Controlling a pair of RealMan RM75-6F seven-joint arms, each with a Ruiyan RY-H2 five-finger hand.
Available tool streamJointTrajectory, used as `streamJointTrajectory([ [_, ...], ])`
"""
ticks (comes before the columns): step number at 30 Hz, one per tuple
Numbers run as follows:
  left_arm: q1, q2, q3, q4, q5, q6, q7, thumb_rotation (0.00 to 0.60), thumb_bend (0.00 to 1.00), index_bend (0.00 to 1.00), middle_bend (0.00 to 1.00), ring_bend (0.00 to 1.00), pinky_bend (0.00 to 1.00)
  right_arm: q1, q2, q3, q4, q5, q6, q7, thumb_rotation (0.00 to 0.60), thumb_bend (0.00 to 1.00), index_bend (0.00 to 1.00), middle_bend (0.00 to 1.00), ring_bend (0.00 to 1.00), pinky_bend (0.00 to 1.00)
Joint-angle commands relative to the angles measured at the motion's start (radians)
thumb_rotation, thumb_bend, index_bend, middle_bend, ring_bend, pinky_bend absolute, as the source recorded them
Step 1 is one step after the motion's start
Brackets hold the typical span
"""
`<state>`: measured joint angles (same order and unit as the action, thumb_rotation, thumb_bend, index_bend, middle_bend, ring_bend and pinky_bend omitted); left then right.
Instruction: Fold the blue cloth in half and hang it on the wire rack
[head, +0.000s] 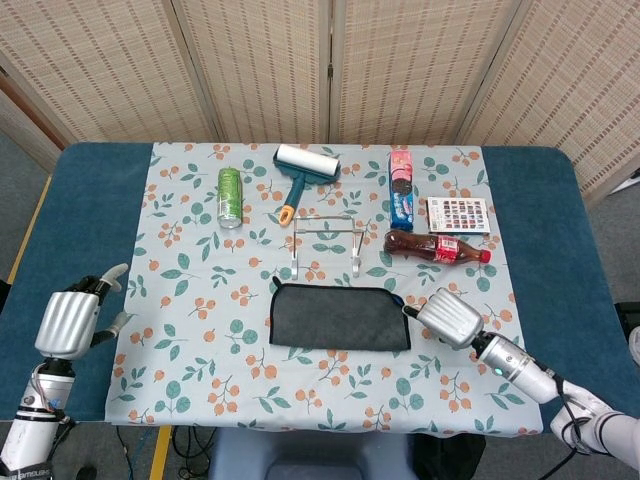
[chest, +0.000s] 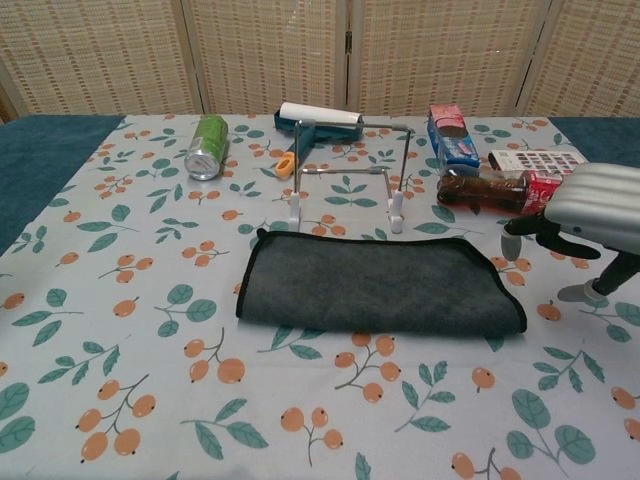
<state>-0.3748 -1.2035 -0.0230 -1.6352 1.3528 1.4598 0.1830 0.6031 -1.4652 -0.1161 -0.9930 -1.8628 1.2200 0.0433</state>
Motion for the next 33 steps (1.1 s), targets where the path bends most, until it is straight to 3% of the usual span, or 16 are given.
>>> streamJointTrajectory([
  [1,0.007,0.001,-0.005,-0.003,0.002,-0.004,-0.001,0.600,0.30,0.17,0.40,0.34,0.52,0.017,-0.027,-0.002,0.041,-0.006,-0.011,0.012,0.600,0.13,0.41,0.83,0.87,1.00],
  [13,0.034,0.001,-0.027,-0.008,0.003,-0.025,0.001,0.600,0.30,0.17,0.39,0.33,0.52,0.059,-0.110,-0.013,0.139,-0.015,-0.027,0.039,0.600,0.13,0.43,0.83,0.87,1.00],
  [33,0.064,0.001,-0.048,-0.008,0.021,-0.051,-0.024,0.600,0.30,0.17,0.37,0.33,0.52,0.086,-0.143,-0.030,0.164,0.006,-0.059,0.026,0.600,0.14,0.45,0.84,0.87,1.00],
])
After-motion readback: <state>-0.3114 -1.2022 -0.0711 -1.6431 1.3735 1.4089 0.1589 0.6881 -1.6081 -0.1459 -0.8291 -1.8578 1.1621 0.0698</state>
